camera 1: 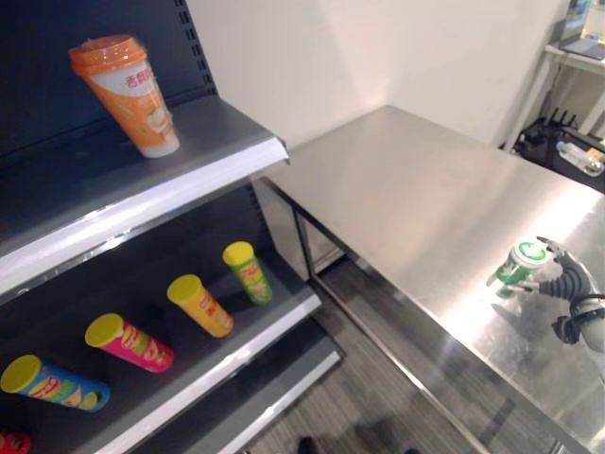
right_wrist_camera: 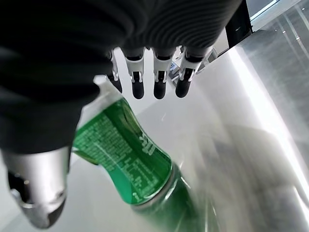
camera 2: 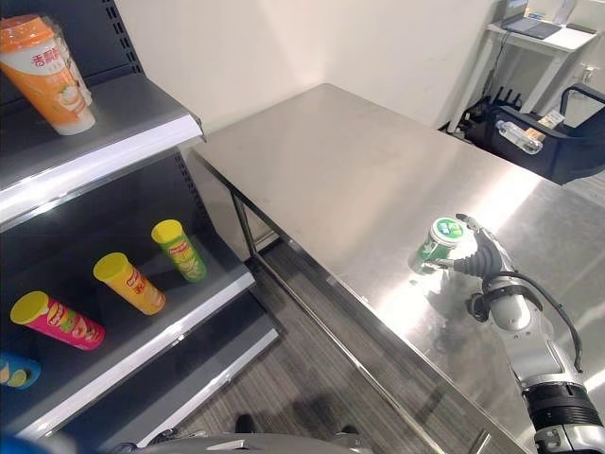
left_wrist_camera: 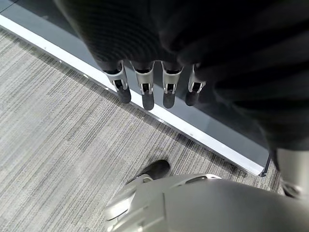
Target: Put the goods on the table back onto the shelves and tidy them up.
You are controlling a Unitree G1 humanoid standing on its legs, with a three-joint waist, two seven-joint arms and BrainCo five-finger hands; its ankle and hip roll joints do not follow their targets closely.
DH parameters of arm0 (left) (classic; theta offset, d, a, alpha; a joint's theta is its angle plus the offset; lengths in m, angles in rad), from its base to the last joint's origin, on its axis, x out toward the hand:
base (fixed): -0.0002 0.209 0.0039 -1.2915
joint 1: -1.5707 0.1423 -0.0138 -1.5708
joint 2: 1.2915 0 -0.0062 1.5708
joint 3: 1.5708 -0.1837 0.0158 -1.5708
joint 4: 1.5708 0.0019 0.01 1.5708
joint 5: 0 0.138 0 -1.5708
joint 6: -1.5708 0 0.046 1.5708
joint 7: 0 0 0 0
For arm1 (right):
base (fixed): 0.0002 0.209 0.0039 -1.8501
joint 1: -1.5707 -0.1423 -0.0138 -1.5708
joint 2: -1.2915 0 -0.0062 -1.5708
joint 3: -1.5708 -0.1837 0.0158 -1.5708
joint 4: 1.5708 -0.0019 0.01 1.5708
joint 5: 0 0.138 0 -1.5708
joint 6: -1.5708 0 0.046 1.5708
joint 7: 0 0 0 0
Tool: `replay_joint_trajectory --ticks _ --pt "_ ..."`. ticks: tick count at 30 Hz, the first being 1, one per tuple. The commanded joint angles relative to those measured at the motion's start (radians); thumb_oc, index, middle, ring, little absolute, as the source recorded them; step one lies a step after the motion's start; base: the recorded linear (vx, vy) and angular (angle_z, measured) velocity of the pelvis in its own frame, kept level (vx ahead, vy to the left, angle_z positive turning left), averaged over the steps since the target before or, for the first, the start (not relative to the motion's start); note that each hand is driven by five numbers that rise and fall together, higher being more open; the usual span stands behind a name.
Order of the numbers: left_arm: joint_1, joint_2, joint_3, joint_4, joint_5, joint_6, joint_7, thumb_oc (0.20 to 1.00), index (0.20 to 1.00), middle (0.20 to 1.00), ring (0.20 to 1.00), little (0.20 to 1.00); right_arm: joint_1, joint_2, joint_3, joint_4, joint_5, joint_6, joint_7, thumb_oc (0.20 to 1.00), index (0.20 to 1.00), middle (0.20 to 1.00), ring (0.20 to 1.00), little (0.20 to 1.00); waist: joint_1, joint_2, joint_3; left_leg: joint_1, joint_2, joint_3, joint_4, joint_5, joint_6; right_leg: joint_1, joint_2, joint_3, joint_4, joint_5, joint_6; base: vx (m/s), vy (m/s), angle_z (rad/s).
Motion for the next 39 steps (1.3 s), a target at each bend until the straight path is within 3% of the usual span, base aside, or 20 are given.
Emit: replay_joint_trajectory --ticks 1,3,4,5,6,7,23,29,37,39 --pt "-0.038 0.042 -0.018 0.037 -0.009 -0.004 0.007 1.0 1.0 1.0 1.0 1.0 -0.1 -0.016 0.027 0.032 0.036 -0.034 -0.039 1.0 1.0 1.0 1.0 1.0 0.031 -0.011 -0.024 0.032 0.095 0.1 0.061 -0.011 -0.095 -0.064 0.01 0.003 0.078 -0.055 -0.01 0.0 0.0 0.0" --pt "-0.035 0.042 -0.02 0.034 -0.01 -0.006 0.009 1.0 1.0 1.0 1.0 1.0 -0.11 -0.008 0.04 0.042 0.041 -0.034 -0.038 1.0 1.0 1.0 1.0 1.0 0.034 -0.011 -0.024 0.034 0.096 0.102 0.061 -0.012 -0.095 -0.061 0.011 0.002 0.075 -0.054 -0.011 0.0 0.0 0.0" --pt "-0.035 0.042 -0.02 0.034 -0.01 -0.006 0.009 1.0 1.0 1.0 1.0 1.0 -0.111 -0.008 0.04 0.042 0.041 -0.034 -0.038 0.956 0.956 0.956 0.956 0.956 0.033 -0.011 -0.024 0.034 0.096 0.102 0.061 -0.012 -0.095 -0.061 0.011 0.001 0.075 -0.054 -0.011 0.0 0.0 0.0" --pt "-0.035 0.042 -0.021 0.034 -0.011 -0.006 0.01 1.0 1.0 1.0 1.0 1.0 -0.113 -0.002 0.044 0.047 0.046 -0.034 -0.039 0.809 0.809 0.809 0.809 0.809 0.035 -0.011 -0.025 0.034 0.097 0.102 0.062 -0.012 -0.095 -0.06 0.011 0.001 0.075 -0.055 -0.011 0.0 0.0 0.0" --pt "-0.034 0.039 -0.024 0.032 -0.013 -0.006 0.013 1.0 1.0 1.0 1.0 1.0 -0.119 0.009 0.048 0.063 0.066 -0.036 -0.042 0.263 0.263 0.263 0.263 0.263 0.036 -0.011 -0.025 0.035 0.097 0.102 0.061 -0.012 -0.095 -0.059 0.012 0.0 0.073 -0.055 -0.011 0.0 0.0 0.0" --pt "-0.034 0.039 -0.024 0.032 -0.013 -0.006 0.013 1.0 1.0 1.0 1.0 1.0 -0.12 0.009 0.049 0.064 0.066 -0.036 -0.042 0.2 0.2 0.2 0.2 0.2 0.036 -0.011 -0.025 0.035 0.097 0.102 0.061 -0.012 -0.095 -0.059 0.012 0.0 0.073 -0.055 -0.011 0.0 0.0 0.0" --pt "-0.033 0.04 -0.008 0.025 -0.017 -0.004 0.024 1.0 1.0 1.0 1.0 1.0 -0.085 0.021 0.001 -0.015 0.008 -0.046 -0.087 0.2 0.2 0.2 0.2 0.2 0.035 -0.011 -0.025 0.042 0.103 0.108 0.064 -0.016 -0.098 -0.054 0.016 -0.003 0.075 -0.061 -0.013 0.0 0.0 0.0" --pt "-0.04 0.031 0.008 0.027 -0.007 -0.007 0.035 1.0 1.0 1.0 1.0 1.0 -0.038 0.045 -0.115 -0.264 -0.023 -0.096 -0.134 0.2 0.2 0.2 0.2 0.2 0.016 -0.009 -0.021 0.037 0.108 0.107 0.081 -0.022 -0.099 -0.058 0.023 0.007 0.078 -0.067 -0.019 -0.01 -0.021 0.0" --pt "-0.043 0.025 0.009 0.005 -0.015 -0.011 0.031 1.0 1.0 1.0 1.0 1.0 -0.037 0.069 -0.11 -0.476 0.017 -0.144 -0.073 0.2 0.2 0.2 0.2 0.2 0.02 -0.007 -0.006 -0.009 0.126 0.074 0.149 -0.02 -0.109 -0.058 0.045 0.016 0.063 -0.077 -0.04 -0.05 -0.082 0.02" --pt "-0.039 0.029 0.013 -0.04 -0.051 -0.02 0.037 1.0 1.0 1.0 1.0 1.0 -0.061 0.054 -0.065 -0.534 0.037 -0.157 -0.041 0.2 0.2 0.2 0.2 0.2 0.05 -0.004 0.033 -0.081 0.153 0.026 0.194 0.082 -0.143 -0.052 0.061 -0.005 0.045 -0.078 -0.052 -0.16 -0.128 0.22"
